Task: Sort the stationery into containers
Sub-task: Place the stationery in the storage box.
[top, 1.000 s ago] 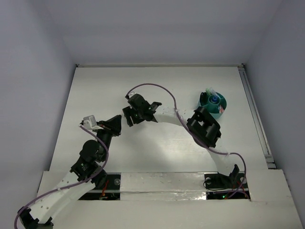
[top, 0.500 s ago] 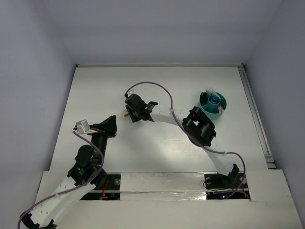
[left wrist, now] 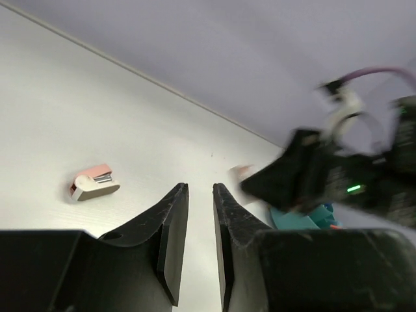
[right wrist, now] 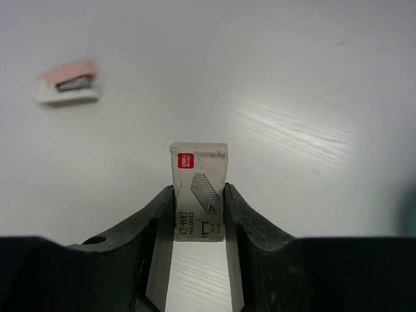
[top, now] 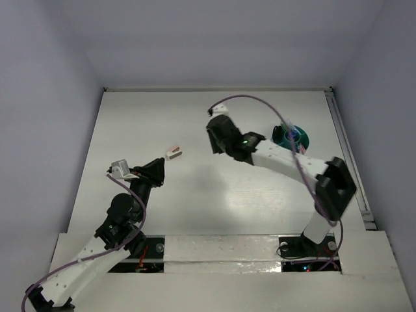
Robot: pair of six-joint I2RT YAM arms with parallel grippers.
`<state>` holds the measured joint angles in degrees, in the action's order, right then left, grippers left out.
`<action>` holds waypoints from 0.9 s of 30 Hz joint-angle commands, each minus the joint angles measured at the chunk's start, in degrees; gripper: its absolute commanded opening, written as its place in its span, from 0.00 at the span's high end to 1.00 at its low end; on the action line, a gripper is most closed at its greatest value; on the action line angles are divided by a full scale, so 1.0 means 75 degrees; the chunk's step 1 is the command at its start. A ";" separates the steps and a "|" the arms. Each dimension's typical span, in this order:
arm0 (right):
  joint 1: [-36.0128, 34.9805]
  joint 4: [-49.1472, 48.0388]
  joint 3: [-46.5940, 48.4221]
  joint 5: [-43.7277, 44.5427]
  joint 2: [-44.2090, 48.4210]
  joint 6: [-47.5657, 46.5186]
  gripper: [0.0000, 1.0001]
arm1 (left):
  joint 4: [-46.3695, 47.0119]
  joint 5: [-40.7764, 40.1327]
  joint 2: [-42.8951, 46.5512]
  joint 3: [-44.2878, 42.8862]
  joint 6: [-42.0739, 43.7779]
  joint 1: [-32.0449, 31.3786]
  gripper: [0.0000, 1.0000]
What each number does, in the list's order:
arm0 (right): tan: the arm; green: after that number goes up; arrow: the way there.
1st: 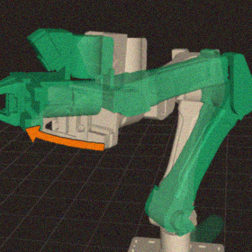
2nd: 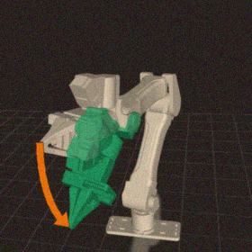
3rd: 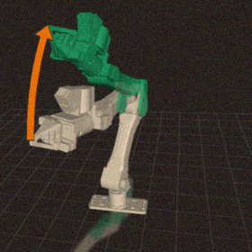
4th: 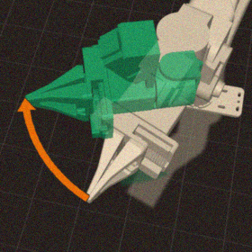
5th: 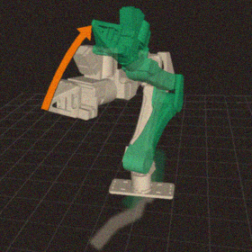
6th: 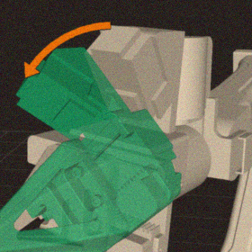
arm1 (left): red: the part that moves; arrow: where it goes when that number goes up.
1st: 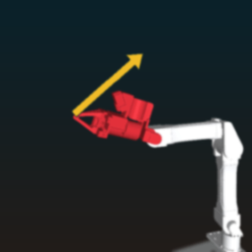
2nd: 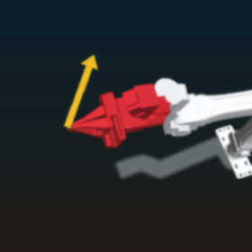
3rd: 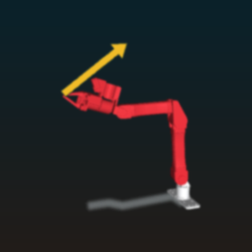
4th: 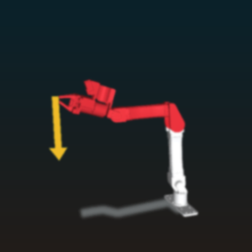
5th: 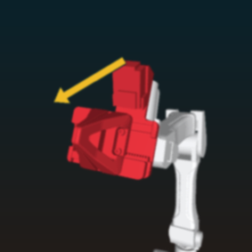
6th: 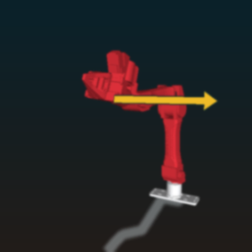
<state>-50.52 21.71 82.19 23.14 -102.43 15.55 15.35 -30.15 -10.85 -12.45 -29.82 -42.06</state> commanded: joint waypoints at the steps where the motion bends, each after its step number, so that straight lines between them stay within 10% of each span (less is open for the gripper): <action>1: 0.0817 0.0478 -0.0785 0.0969 0.1559 -0.0035 0.74 | 0.0519 0.0375 -0.0322 -0.0051 0.0121 -0.0052 0.81; 27: 0.3678 0.2132 -0.2463 0.1040 0.3228 0.0130 0.74 | 0.0754 0.0575 -0.0733 -0.0005 0.0109 -0.0052 0.80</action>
<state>-23.57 39.48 63.68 30.85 -79.70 16.71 17.82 -26.44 -16.05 -12.45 -29.80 -42.06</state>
